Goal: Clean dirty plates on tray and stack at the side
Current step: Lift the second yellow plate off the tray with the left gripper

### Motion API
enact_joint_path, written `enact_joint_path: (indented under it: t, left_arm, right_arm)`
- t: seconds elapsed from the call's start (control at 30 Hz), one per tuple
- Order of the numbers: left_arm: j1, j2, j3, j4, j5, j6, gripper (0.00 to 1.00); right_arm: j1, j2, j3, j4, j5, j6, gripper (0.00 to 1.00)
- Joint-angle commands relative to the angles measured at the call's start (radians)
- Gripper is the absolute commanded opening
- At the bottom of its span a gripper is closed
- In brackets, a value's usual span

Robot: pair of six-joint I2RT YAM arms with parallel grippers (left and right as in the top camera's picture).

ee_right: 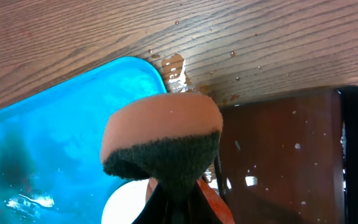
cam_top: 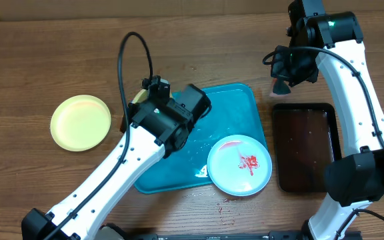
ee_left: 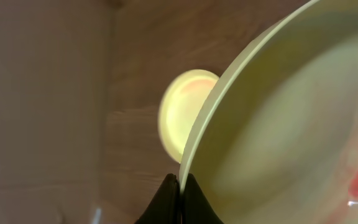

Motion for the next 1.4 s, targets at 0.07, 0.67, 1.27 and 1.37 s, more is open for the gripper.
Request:
enact_joint_path:
  t: [0.07, 0.67, 1.27, 1.37]
  left_arm:
    - [-0.003, -0.013, -0.002, 0.013, -0.204, 0.095, 0.05]
    - [-0.019, 0.006, -0.002, 0.482, -0.463, 0.84, 0.04]
    - [-0.119, 0.075, -0.003, 0.619, -0.548, 0.996, 0.04]
    - [-0.119, 0.097, -0.003, 0.629, -0.562, 0.984, 0.04]
  right_arm:
    - [-0.002, -0.001, 0.001, -0.002, 0.017, -0.005, 0.04]
    - [-0.002, -0.001, 0.001, 0.002, 0.017, -0.009, 0.04]
    - [-0.007, -0.001, 0.001, -0.002, 0.016, -0.011, 0.04]
    - [-0.007, -0.001, 0.001, -0.003, 0.016, -0.011, 0.04]
